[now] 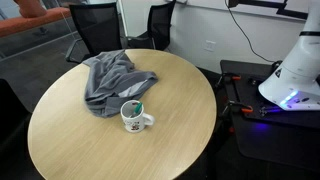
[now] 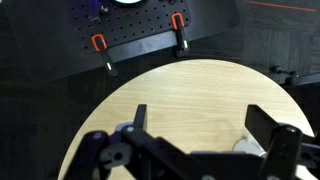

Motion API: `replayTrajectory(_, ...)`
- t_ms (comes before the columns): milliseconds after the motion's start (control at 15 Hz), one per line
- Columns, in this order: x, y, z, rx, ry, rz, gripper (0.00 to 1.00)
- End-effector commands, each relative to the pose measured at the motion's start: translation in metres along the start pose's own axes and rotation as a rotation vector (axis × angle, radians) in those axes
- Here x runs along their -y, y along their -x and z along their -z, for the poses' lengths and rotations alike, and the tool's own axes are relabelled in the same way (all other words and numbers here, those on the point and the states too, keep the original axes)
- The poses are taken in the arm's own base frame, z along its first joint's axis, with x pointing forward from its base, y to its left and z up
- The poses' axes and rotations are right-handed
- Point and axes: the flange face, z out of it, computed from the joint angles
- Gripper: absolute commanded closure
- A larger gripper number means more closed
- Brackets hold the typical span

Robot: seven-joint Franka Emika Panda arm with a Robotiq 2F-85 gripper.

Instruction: Take the pen out of the mug and put it on the bottle

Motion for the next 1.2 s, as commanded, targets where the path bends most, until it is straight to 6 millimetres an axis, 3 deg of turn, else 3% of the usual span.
replayTrajectory(0, 0.000, 0.000, 0.000, 0.001, 0.000, 0.000, 0.00)
replayTrajectory(333, 0.000, 0.000, 0.000, 0.000, 0.000, 0.000, 0.00)
replayTrajectory(467, 0.013, -0.002, 0.004, -0.015, 0.033, 0.003, 0.00)
replayTrajectory(733, 0.061, -0.008, 0.008, -0.051, 0.141, 0.054, 0.00)
replayTrajectory(1133, 0.152, -0.030, -0.002, -0.163, 0.396, 0.142, 0.00)
